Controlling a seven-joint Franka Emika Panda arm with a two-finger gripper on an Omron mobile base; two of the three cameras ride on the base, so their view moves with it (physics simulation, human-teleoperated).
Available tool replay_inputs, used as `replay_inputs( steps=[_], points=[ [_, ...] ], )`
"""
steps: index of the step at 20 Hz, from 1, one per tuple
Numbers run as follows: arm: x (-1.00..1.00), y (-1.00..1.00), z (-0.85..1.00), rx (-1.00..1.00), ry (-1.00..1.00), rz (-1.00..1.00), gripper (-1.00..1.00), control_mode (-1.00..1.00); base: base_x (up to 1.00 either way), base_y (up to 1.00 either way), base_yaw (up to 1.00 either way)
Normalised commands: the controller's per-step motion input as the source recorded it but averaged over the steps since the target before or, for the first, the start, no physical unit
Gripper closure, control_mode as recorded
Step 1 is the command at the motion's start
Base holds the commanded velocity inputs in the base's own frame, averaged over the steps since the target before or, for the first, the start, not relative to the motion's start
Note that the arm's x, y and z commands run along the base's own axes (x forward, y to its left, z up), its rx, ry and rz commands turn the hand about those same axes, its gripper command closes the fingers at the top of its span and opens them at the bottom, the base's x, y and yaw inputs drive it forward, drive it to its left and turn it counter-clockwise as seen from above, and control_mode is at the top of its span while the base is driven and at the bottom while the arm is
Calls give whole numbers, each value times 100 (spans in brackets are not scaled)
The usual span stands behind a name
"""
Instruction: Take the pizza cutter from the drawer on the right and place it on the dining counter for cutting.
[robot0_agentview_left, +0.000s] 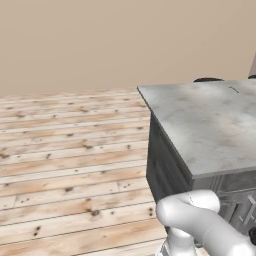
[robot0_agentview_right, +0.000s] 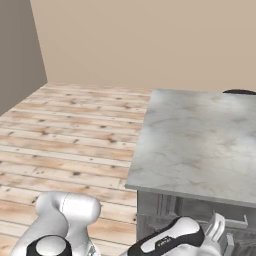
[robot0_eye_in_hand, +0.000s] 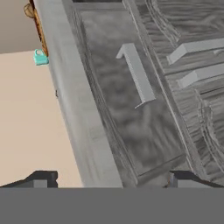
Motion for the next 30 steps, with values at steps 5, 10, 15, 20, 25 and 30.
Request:
replay_inputs(
  steps=[5, 10, 15, 20, 25, 30],
  points=[
    [33, -18, -38, -1, -5, 0, -100, -100, 0, 0, 0],
    [30, -15, -31, -4, -1, 0, -100, -100, 0, 0, 0],
    [22, -30, -29, -4, 0, 0, -100, -100, 0, 0, 0],
    [26, -36, -24, -2, 0, 0, -100, -100, 0, 0, 0],
    [36, -26, -32, -2, 0, 0, -100, -100, 0, 0, 0],
    [27, -24, -48, -1, 0, 0, -100, -100, 0, 0, 0]
  ],
)
